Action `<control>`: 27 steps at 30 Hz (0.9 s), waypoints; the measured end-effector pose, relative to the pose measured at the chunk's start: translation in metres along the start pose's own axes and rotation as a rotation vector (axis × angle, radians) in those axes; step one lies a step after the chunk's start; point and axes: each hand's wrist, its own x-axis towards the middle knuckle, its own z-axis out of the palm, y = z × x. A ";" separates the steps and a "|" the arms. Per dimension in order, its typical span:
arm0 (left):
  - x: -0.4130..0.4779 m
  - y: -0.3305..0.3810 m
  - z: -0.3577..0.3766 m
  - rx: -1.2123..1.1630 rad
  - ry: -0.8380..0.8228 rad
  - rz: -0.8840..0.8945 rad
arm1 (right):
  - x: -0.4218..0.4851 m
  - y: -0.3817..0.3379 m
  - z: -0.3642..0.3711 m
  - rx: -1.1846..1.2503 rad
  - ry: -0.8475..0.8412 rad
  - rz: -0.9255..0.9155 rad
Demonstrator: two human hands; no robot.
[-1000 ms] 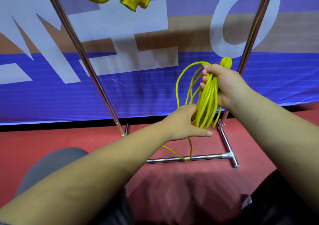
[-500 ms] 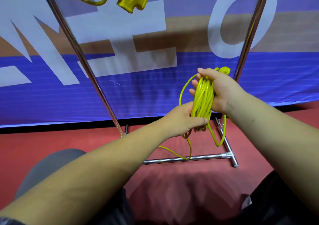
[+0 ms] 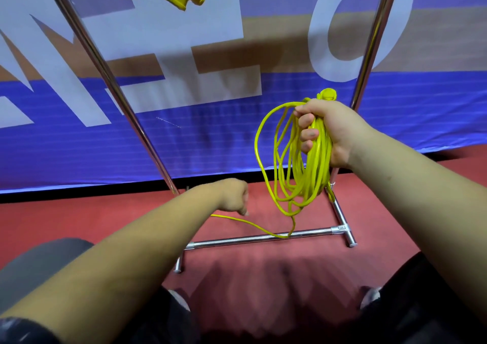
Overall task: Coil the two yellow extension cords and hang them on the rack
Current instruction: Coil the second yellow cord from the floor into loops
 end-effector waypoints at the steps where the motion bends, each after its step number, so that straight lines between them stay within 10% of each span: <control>1: 0.010 -0.001 0.014 0.006 -0.050 -0.020 | -0.002 0.001 0.000 -0.009 -0.009 0.012; 14: 0.057 0.034 0.186 0.000 -0.211 0.178 | -0.003 0.005 -0.009 -0.112 -0.076 0.065; 27: 0.071 -0.051 0.081 0.146 0.011 -0.110 | 0.007 0.001 -0.020 -0.246 -0.065 0.098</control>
